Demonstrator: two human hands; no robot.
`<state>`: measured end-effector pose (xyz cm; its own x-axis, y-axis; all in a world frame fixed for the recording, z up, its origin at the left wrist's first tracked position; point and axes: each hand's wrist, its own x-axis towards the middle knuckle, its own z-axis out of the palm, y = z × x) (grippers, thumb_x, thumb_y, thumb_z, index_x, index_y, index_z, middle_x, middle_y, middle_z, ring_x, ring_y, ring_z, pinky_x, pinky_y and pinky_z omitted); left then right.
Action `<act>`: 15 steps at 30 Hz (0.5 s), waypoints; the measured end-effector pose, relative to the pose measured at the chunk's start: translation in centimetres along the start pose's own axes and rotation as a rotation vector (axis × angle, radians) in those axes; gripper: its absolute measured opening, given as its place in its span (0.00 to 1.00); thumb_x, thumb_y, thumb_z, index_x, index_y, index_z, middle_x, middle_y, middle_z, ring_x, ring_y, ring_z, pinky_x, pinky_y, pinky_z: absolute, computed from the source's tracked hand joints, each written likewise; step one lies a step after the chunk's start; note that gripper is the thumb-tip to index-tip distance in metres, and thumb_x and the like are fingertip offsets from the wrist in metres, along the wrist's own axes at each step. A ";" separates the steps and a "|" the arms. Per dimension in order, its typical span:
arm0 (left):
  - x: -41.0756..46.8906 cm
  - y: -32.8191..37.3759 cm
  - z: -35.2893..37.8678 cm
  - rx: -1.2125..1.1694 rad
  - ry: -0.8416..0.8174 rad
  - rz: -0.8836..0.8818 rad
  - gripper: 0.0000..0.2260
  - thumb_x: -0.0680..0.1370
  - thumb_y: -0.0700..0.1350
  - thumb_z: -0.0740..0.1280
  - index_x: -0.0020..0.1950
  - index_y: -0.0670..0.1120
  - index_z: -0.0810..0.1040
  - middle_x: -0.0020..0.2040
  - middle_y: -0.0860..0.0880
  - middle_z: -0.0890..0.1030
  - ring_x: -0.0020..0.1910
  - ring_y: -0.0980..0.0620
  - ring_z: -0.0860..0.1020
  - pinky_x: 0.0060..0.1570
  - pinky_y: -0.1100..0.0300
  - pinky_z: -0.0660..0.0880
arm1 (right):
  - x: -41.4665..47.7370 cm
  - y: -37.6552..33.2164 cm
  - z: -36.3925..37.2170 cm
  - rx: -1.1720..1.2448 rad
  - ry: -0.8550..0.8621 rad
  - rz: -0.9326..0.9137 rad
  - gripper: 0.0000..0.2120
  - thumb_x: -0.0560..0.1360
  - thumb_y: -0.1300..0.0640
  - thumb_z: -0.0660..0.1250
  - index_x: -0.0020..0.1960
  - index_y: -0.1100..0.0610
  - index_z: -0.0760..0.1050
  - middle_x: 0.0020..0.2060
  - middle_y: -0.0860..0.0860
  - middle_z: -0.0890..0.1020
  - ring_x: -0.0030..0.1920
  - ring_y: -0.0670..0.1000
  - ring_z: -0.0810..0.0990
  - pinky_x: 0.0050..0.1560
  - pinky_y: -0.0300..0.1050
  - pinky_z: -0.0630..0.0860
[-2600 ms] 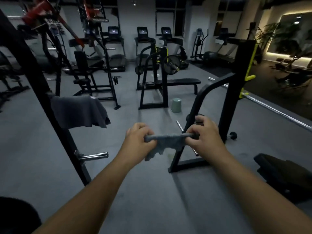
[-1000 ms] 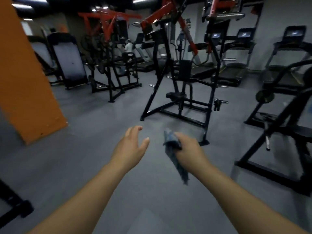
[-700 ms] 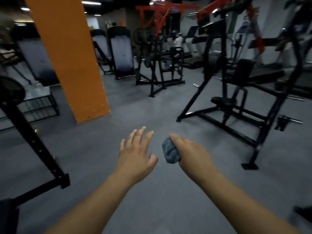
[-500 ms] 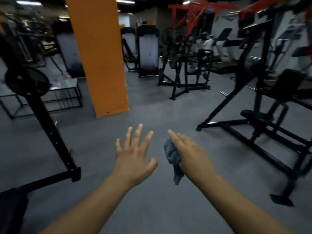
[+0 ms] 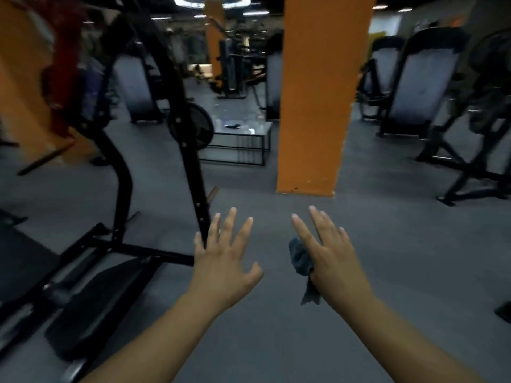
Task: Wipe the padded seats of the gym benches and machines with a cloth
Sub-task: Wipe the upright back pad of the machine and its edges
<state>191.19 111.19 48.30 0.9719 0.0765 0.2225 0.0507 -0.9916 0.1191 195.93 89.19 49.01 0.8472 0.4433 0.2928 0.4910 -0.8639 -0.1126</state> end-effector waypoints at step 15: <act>3.3 -14.0 -0.3 0.157 0.109 -0.798 0.37 0.72 0.64 0.53 0.80 0.55 0.53 0.82 0.49 0.49 0.79 0.46 0.53 0.69 0.43 0.63 | 24.4 -11.7 10.8 0.312 0.053 -0.768 0.54 0.57 0.73 0.78 0.78 0.51 0.62 0.73 0.60 0.67 0.70 0.60 0.65 0.62 0.58 0.75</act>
<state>193.67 125.34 47.63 0.6019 0.7670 0.2221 0.7571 -0.6366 0.1467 213.06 112.68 47.25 0.2462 0.8640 0.4392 0.9692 -0.2155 -0.1193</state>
